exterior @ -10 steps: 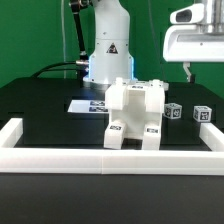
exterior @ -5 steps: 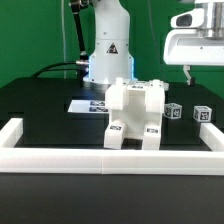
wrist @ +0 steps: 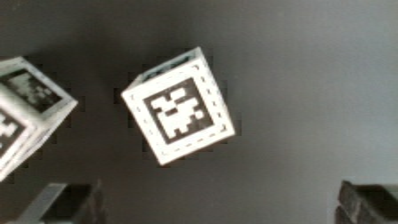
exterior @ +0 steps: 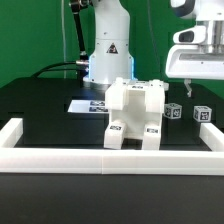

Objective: Assemble chair

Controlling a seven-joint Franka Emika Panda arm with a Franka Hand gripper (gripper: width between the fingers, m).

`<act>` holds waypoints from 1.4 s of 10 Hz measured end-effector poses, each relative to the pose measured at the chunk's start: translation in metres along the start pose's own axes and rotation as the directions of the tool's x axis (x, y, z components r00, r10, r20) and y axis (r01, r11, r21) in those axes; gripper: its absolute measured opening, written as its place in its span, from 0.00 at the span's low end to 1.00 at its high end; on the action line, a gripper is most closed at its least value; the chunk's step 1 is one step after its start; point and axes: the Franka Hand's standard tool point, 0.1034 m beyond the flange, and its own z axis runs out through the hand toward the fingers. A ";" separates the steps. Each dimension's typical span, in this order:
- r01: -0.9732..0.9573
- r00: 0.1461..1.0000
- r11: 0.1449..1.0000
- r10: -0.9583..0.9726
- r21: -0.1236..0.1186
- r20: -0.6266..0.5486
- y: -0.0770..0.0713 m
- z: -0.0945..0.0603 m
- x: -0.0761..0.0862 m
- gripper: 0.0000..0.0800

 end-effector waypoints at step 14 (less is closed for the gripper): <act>0.028 0.999 0.999 -0.027 -0.046 0.027 0.009 0.034 -0.019 0.53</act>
Offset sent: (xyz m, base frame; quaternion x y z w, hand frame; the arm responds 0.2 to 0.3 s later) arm -0.0021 0.0000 -0.0103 -0.0053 0.0099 0.0029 0.9999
